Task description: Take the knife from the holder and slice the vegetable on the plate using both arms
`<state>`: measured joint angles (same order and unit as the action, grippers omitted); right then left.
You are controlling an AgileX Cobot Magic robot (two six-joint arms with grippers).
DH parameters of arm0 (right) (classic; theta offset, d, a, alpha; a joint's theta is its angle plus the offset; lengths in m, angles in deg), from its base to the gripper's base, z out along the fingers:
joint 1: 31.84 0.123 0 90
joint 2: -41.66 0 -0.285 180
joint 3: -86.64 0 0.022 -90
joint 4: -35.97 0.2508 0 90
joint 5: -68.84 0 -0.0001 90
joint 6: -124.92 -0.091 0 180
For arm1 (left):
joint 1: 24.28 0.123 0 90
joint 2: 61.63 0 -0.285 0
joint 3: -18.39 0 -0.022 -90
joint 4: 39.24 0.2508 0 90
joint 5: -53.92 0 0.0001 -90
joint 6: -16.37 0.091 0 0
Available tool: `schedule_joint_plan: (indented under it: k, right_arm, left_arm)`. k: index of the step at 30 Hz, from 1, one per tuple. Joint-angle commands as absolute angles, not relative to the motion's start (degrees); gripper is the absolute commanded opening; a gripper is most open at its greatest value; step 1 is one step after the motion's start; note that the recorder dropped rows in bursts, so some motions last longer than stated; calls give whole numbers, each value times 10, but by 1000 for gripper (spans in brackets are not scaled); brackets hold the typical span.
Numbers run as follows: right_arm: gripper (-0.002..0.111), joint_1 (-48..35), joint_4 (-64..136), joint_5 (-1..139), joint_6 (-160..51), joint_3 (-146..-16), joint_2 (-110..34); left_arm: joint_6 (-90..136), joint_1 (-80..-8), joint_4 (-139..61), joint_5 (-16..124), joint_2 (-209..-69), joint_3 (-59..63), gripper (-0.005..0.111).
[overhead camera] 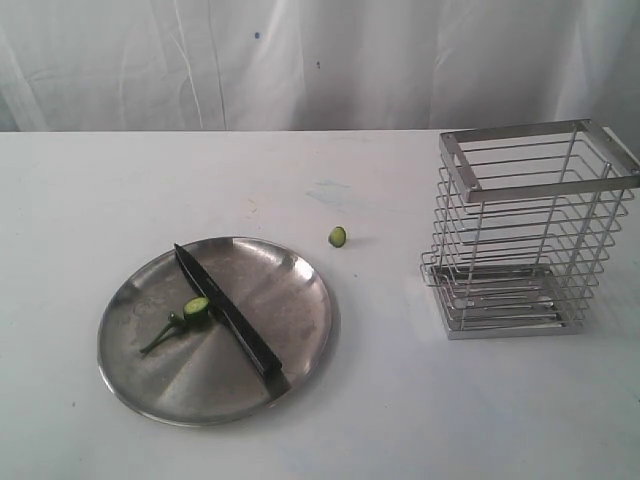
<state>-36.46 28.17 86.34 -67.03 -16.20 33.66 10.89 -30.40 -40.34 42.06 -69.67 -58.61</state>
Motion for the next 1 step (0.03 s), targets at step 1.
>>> schedule_joint_plan:
  k: [1]
  right_arm:
    - [0,-369,280,859,-672,-161,339]
  left_arm:
    - [106,-307,-404,424,-694,-588,0]
